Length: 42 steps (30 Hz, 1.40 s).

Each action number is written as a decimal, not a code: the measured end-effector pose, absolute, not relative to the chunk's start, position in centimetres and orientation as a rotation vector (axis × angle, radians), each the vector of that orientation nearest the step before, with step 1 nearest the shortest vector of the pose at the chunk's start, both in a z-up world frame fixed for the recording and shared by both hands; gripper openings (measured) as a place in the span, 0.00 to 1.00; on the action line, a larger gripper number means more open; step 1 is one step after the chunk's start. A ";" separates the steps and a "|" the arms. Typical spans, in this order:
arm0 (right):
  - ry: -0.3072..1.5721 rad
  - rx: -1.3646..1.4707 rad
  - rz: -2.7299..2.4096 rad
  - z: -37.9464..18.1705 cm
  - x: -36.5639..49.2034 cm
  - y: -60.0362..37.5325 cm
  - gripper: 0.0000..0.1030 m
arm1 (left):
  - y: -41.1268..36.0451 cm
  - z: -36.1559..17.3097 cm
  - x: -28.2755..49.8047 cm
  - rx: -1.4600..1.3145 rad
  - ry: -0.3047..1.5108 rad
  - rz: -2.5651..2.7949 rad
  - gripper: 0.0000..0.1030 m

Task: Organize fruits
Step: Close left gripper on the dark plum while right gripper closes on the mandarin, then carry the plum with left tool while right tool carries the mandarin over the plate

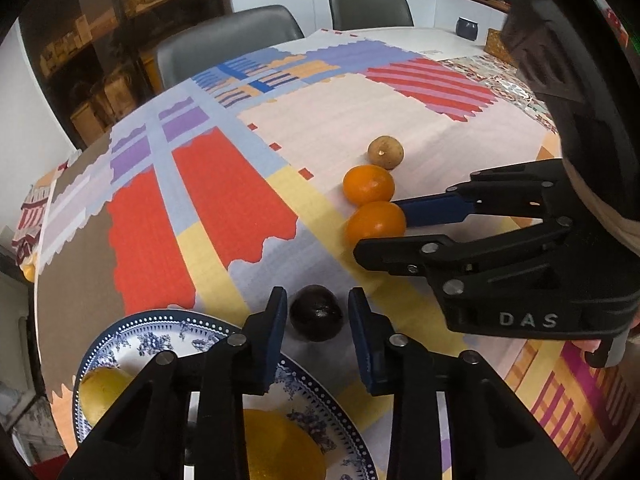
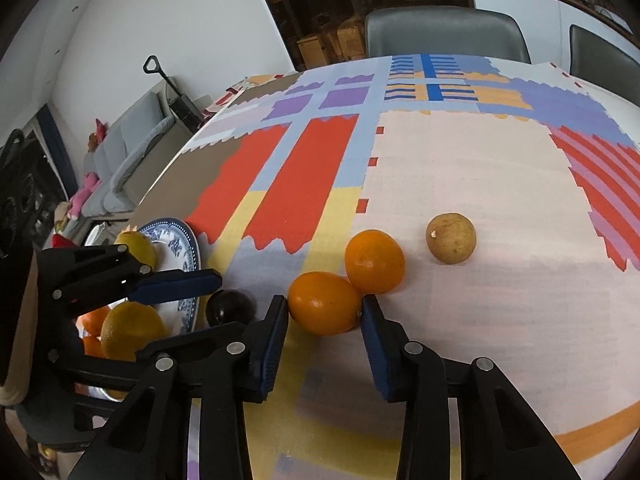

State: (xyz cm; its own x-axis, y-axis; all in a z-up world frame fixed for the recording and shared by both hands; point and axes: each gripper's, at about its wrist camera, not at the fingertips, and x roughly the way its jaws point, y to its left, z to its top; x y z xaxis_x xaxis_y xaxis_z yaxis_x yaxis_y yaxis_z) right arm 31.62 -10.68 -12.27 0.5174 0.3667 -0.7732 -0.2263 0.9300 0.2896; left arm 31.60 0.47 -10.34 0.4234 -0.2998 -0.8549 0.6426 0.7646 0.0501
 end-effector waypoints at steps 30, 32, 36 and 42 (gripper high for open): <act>0.807 0.104 0.364 -6.0 25.3 -11.5 0.37 | 2.2 -4.7 25.8 0.233 0.868 -0.485 0.26; 0.797 0.101 0.372 -5.5 24.8 -11.2 0.37 | 2.8 -4.2 25.1 0.214 0.856 -0.469 0.26; 0.778 0.093 0.395 -4.6 23.8 -10.3 0.37 | 4.0 -3.1 23.8 0.183 0.828 -0.432 0.26; 0.754 0.074 0.433 -3.4 22.7 -8.4 0.37 | 6.5 -1.7 22.0 0.142 0.795 -0.375 0.26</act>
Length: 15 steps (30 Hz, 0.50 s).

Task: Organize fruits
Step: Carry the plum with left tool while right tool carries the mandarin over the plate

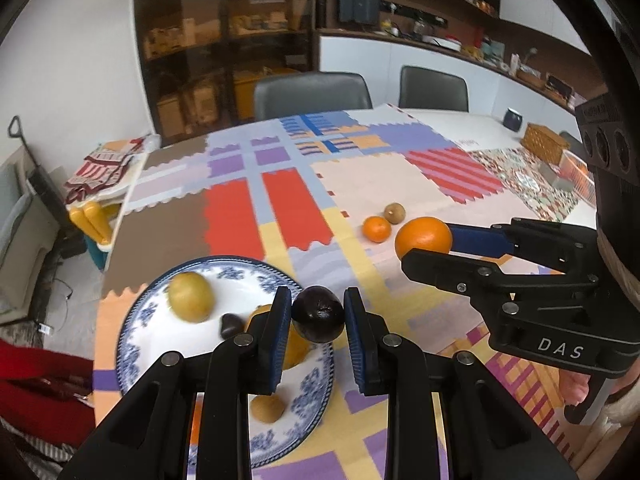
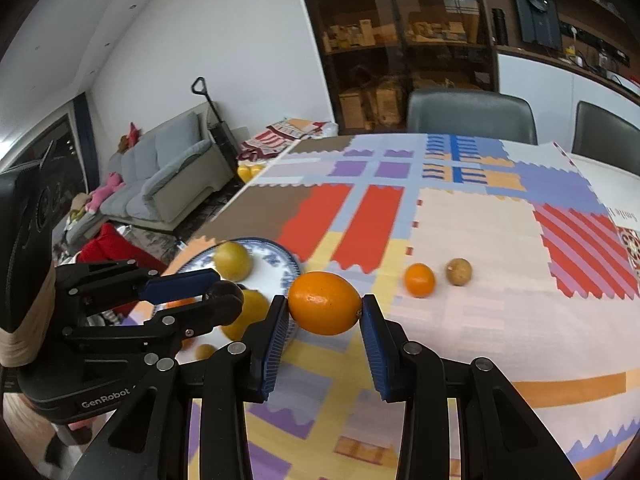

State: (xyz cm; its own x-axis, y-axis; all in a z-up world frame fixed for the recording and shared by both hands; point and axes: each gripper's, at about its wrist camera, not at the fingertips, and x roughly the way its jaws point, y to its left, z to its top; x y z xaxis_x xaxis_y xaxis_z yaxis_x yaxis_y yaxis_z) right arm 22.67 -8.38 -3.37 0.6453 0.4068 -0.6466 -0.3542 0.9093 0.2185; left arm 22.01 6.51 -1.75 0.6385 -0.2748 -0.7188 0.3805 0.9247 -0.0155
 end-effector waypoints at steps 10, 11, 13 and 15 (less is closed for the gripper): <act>0.738 0.031 0.507 -1.9 21.6 -4.3 0.37 | 10.8 0.5 20.0 0.110 0.740 -0.277 0.26; 0.735 0.026 0.512 -1.8 21.6 -3.9 0.37 | 11.1 0.6 19.9 0.108 0.735 -0.268 0.26; 0.732 0.013 0.526 -1.7 21.7 -3.0 0.37 | 12.1 0.9 19.8 0.102 0.726 -0.246 0.26; 0.735 0.008 0.541 -1.6 21.9 -2.0 0.37 | 12.9 1.0 19.8 0.097 0.725 -0.232 0.26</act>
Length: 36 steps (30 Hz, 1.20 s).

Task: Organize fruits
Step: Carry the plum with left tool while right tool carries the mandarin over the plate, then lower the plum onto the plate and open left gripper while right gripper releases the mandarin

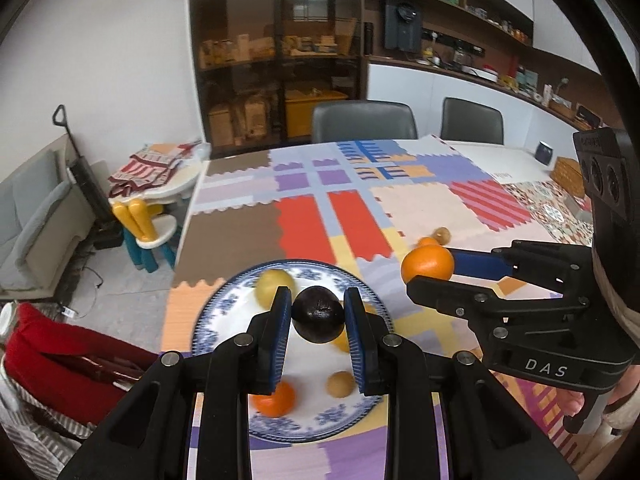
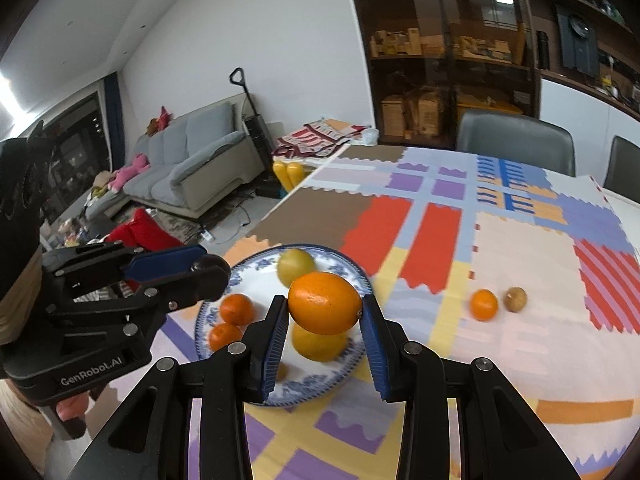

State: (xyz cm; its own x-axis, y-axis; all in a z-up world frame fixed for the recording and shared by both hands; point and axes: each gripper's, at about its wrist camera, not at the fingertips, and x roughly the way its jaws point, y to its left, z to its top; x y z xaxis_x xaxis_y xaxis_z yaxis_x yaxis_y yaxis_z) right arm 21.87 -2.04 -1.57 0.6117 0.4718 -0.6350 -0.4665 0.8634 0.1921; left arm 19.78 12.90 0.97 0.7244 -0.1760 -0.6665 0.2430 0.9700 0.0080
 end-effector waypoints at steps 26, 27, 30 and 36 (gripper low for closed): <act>0.897 -0.086 0.562 -5.8 28.5 5.4 0.37 | 19.8 -5.1 26.6 0.022 0.882 -0.167 0.26; 0.908 -0.087 0.560 -6.0 28.8 5.5 0.37 | 19.8 -5.4 26.9 0.022 0.890 -0.170 0.26; 0.937 -0.083 0.559 -6.8 29.4 5.6 0.37 | 19.7 -6.1 27.4 0.023 0.906 -0.173 0.26; 0.953 -0.096 0.576 -7.5 29.2 6.1 0.37 | 19.5 -6.6 27.8 0.034 0.929 -0.180 0.26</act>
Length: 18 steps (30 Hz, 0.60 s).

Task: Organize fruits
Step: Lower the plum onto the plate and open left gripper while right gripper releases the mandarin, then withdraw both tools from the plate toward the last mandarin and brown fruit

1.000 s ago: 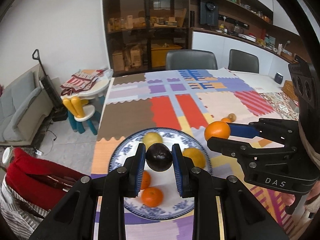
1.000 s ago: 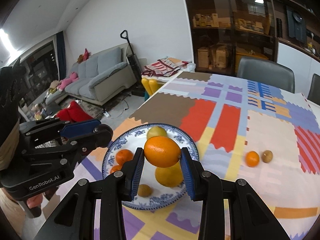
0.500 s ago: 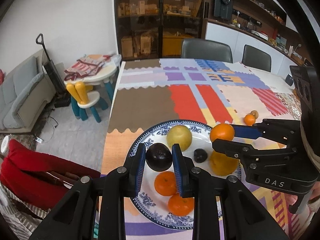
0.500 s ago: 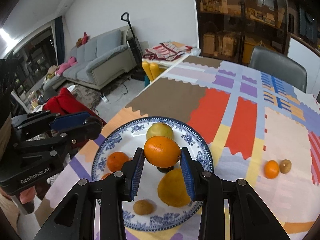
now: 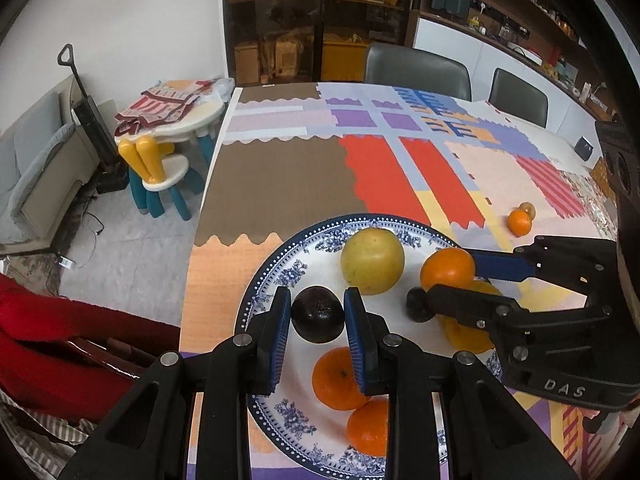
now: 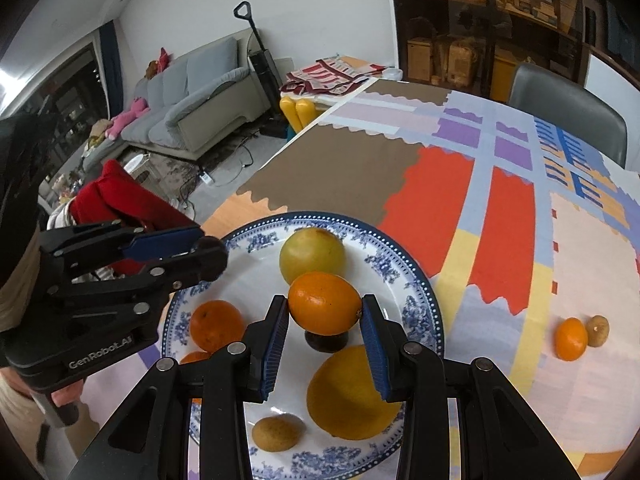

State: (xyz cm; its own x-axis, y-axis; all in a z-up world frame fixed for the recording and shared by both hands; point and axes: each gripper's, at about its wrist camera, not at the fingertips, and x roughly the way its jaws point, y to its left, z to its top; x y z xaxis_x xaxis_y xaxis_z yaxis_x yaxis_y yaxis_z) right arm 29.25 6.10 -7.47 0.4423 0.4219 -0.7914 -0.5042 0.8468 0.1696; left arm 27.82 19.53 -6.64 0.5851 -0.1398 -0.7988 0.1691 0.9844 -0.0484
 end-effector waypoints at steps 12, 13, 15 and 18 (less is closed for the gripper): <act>0.904 -0.100 0.546 -6.2 27.5 4.9 0.50 | 18.2 -4.6 25.1 0.108 0.884 -0.119 0.40; 0.894 -0.101 0.539 -5.9 27.2 4.5 0.50 | 17.9 -4.2 24.7 0.117 0.875 -0.109 0.43; 0.878 -0.098 0.529 -5.3 26.6 3.8 0.50 | 17.5 -3.6 23.9 0.124 0.854 -0.091 0.46; 0.863 -0.080 0.519 -4.5 25.8 2.5 0.53 | 16.6 -2.5 22.5 0.131 0.817 -0.080 0.47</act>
